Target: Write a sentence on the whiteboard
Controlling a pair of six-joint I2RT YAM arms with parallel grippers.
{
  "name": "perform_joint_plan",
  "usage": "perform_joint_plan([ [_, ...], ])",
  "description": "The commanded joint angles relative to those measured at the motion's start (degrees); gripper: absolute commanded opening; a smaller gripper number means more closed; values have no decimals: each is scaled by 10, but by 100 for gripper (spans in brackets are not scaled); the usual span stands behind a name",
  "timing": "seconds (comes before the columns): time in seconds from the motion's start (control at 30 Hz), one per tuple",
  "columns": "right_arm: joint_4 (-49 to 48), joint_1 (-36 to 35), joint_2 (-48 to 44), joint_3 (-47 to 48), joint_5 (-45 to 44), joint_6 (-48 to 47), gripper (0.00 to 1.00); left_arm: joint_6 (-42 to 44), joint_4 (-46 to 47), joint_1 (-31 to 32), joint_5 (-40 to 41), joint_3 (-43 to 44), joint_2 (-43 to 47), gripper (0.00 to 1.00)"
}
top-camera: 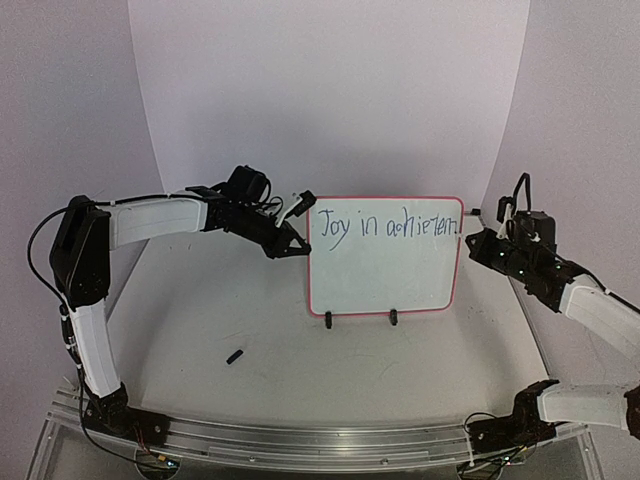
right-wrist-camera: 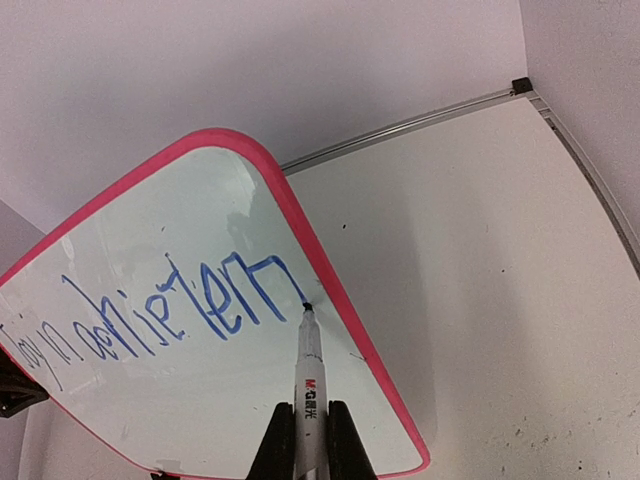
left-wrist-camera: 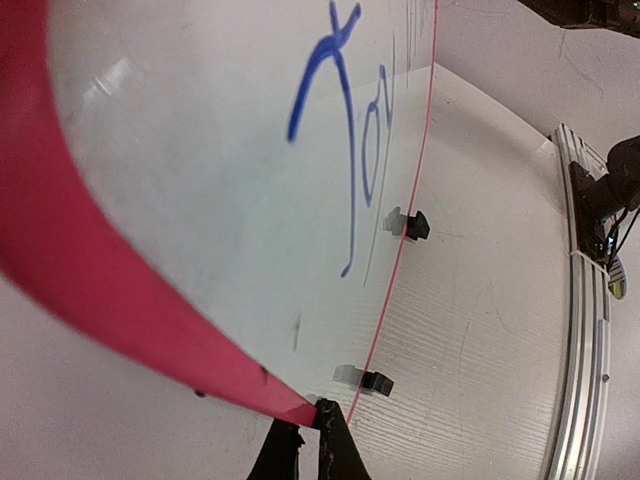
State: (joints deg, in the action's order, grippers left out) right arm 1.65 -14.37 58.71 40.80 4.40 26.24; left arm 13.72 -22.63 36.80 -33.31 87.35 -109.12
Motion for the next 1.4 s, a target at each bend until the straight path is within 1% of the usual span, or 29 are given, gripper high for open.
perform_joint_plan([
  [0.0, 5, 2, -11, 0, -6, 3, 0, 45, -81, 17, 39, -7, -11, 0],
  [0.23, 17, 2, -32, 6, 10, -5, 0, 45, -82, 17, 41, -6, -13, 0],
  [0.47, 36, 2, -59, 13, 44, -15, 0, 45, -80, 17, 40, -7, -13, 0],
  [0.83, 47, 1, -59, 29, 132, -27, 0, 44, -79, 17, 38, -8, -11, 0],
  [0.93, 44, -11, -59, 31, 147, -27, 0, 43, -79, 18, 38, -8, -13, 0],
  [1.03, 32, -35, -57, 24, 144, -21, 0, 43, -80, 18, 37, -7, -11, 0],
  [1.17, 2, -114, -44, 11, 96, -13, 0, 43, -79, 18, 38, -8, -9, 0],
  [1.37, -104, -213, 42, 7, 47, 7, 0, 43, -80, 19, 38, -8, -9, 0],
])
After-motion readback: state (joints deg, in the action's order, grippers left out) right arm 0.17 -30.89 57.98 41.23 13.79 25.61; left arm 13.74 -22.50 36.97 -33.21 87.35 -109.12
